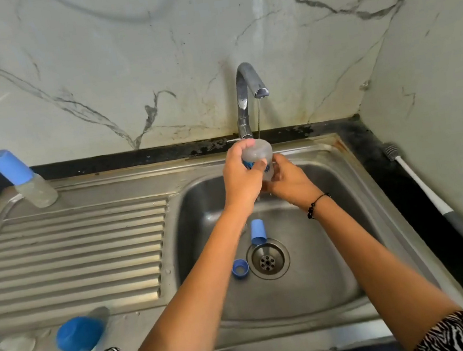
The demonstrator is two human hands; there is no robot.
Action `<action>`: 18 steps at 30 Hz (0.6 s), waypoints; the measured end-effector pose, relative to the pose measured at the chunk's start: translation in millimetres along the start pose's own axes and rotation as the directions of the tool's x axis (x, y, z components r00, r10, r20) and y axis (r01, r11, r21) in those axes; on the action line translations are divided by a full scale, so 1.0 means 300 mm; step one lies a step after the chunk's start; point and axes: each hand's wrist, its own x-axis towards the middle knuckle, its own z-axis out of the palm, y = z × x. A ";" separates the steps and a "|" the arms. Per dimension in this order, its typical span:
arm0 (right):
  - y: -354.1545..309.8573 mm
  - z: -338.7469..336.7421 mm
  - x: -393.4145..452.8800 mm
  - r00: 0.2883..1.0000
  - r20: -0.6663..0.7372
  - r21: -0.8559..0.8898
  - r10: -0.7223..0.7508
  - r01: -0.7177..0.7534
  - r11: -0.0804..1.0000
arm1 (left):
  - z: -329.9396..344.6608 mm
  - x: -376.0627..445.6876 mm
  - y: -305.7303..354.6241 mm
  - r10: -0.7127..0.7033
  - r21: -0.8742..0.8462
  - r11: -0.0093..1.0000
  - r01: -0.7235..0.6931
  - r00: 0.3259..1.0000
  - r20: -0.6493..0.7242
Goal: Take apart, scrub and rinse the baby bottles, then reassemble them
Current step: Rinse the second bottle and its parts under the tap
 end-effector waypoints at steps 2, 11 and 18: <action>-0.035 0.008 -0.046 0.998 -0.024 -0.016 -0.049 0.049 0.999 | -0.028 -0.041 0.003 0.009 -0.005 1.000 -0.009 1.000 0.012; -0.155 0.114 -0.217 0.979 -0.088 -0.173 -0.183 0.166 0.971 | -0.214 -0.229 0.015 -0.062 -0.159 0.986 0.054 0.997 -0.045; -0.267 0.268 -0.325 0.980 0.000 -0.236 -0.198 0.192 0.953 | -0.411 -0.393 0.044 -0.240 0.037 0.969 0.244 0.966 -0.094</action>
